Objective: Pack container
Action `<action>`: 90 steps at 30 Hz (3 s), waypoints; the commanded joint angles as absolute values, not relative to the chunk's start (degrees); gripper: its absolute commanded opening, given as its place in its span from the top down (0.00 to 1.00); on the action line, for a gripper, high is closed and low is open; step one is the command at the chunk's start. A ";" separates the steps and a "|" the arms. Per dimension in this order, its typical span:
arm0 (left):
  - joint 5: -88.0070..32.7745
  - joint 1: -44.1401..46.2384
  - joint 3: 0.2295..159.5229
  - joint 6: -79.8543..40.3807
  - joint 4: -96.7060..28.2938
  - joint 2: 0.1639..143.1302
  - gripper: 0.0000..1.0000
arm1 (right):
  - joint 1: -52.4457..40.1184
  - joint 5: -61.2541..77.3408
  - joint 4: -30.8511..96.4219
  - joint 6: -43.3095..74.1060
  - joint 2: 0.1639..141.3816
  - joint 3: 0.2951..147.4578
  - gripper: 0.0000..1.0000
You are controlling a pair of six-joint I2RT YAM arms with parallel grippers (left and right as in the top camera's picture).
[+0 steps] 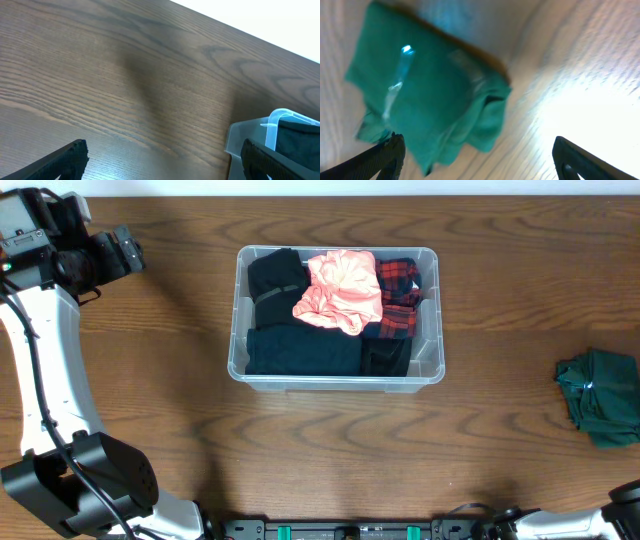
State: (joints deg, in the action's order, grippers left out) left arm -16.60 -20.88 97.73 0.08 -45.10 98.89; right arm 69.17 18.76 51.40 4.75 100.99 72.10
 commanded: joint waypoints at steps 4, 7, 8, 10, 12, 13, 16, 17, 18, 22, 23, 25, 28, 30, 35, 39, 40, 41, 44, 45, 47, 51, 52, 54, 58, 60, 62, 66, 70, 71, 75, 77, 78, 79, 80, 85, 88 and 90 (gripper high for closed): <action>-17.32 -20.93 97.67 0.84 -45.10 98.48 0.02 | 69.78 17.80 48.84 3.09 105.34 72.18 0.08; -17.32 -20.93 97.67 0.84 -45.12 98.48 0.02 | 69.65 18.11 47.13 2.81 106.74 72.18 0.09; -17.32 -20.93 97.67 0.84 -45.12 98.48 0.02 | 69.63 18.50 46.44 2.39 107.02 72.18 0.09; -17.32 -20.93 97.67 0.84 -45.12 98.48 0.02 | 69.56 19.03 45.08 1.50 107.42 72.18 0.09; -17.32 -20.93 97.67 0.84 -45.12 98.48 0.02 | 69.56 19.64 43.86 0.78 107.79 72.18 0.09; -17.32 -20.93 97.67 0.82 -45.12 98.48 0.02 | 69.56 20.01 43.27 0.49 108.03 72.18 0.09; -17.32 -20.93 97.67 0.84 -45.12 98.48 0.02 | 69.34 21.61 41.47 -0.40 109.30 72.18 0.10; -17.34 -20.93 97.67 0.84 -45.12 98.48 0.02 | 69.23 22.31 40.95 -0.56 109.80 72.16 0.11; -17.32 -20.93 97.67 0.84 -45.12 98.48 0.02 | 69.06 22.79 40.53 -0.58 110.41 72.16 0.11; -17.32 -20.93 97.67 0.84 -45.12 98.48 0.02 | 68.23 24.05 39.77 -1.02 113.27 72.14 0.12; -17.32 -20.93 97.67 0.84 -45.12 98.48 0.02 | 68.03 24.82 39.59 -1.26 113.97 72.14 0.13; -17.32 -20.93 97.67 0.84 -45.12 98.48 0.02 | 67.53 26.85 39.20 -2.35 115.26 72.14 0.15; -17.32 -20.93 97.67 0.84 -45.12 98.48 0.02 | 66.39 29.98 38.89 -2.68 116.90 72.14 0.18; -17.32 -20.93 97.67 0.84 -45.12 98.48 0.02 | 65.30 31.44 38.89 -2.68 117.73 72.14 0.20; -17.32 -20.93 97.67 0.84 -45.12 98.48 0.02 | 61.47 36.01 39.27 -2.66 118.24 72.14 0.29; -17.32 -20.93 97.67 0.84 -45.12 98.48 0.02 | 57.74 36.49 41.15 -2.66 118.24 72.14 0.53; -17.32 -20.93 97.67 0.84 -45.12 98.48 0.02 | 56.80 36.47 41.41 -2.66 118.24 72.14 0.60; -17.32 -20.93 97.67 0.84 -45.12 98.48 0.02 | 55.83 36.49 41.56 -2.63 118.24 72.14 0.67; -17.32 -20.93 97.67 0.84 -45.12 98.48 0.02 | 54.00 36.51 41.65 -2.33 118.19 72.16 0.90; -17.32 -20.93 97.67 0.84 -45.12 98.48 0.02 | 53.45 36.58 41.85 -2.22 118.13 72.16 0.96; -17.32 -20.93 97.67 0.84 -45.12 98.48 0.02 | 52.40 37.01 42.28 -2.24 117.80 72.18 0.99; -17.32 -20.93 97.67 0.84 -45.12 98.48 0.02 | 50.19 38.13 43.09 -2.22 115.37 72.34 0.99; -17.32 -20.93 97.67 0.84 -45.12 98.48 0.02 | 49.43 38.33 43.11 -2.17 114.02 72.34 0.99; -17.32 -20.93 97.67 0.84 -45.12 98.48 0.02 | 47.97 38.63 43.13 -1.41 111.00 72.38 0.99; -17.32 -20.93 97.67 0.84 -45.12 98.48 0.02 | 44.03 39.13 43.38 0.40 102.54 72.77 0.99; -17.32 -20.93 97.67 0.84 -45.12 98.48 0.02 | 41.36 39.33 43.94 2.13 97.19 72.77 0.99; -17.32 -20.93 97.67 0.84 -45.12 98.48 0.02 | 38.65 39.46 44.31 3.97 92.33 72.77 0.99; -17.32 -20.93 97.67 0.84 -45.12 98.48 0.02 | 32.82 39.48 44.51 10.11 83.46 72.77 0.99; -17.32 -20.93 97.67 0.84 -45.12 98.48 0.02 | 26.39 39.48 42.83 17.23 76.14 72.77 0.99; -17.32 -20.93 97.67 0.84 -45.10 98.48 0.02 | 24.77 39.48 42.26 18.92 74.54 72.77 0.99; -17.32 -20.93 97.67 0.84 -45.12 98.48 0.02 | 18.72 39.42 38.70 25.43 69.08 72.77 0.99; -17.32 -20.93 97.67 0.84 -45.12 98.48 0.02 | 16.01 39.22 36.07 29.89 66.96 72.77 0.99; -17.32 -20.93 97.67 0.84 -45.12 98.48 0.02 | 14.50 39.11 34.72 32.01 66.11 72.77 0.99; -17.32 -20.93 97.67 0.84 -45.12 98.48 0.02 | 13.08 38.76 33.82 33.56 65.60 72.77 0.99; -17.32 -20.93 97.67 0.84 -45.12 98.48 0.02 | 11.29 37.71 33.12 35.44 65.10 72.77 0.99; -17.32 -20.93 97.67 0.84 -45.12 98.48 0.02 | 1.21 26.02 32.91 44.01 64.69 72.62 0.99; -17.32 -20.93 97.67 0.82 -45.12 98.48 0.02 | -4.95 18.22 32.47 48.53 64.77 72.47 0.99; -17.32 -20.93 97.67 0.84 -45.12 98.48 0.02 | -8.93 13.67 31.97 51.48 64.95 72.25 0.99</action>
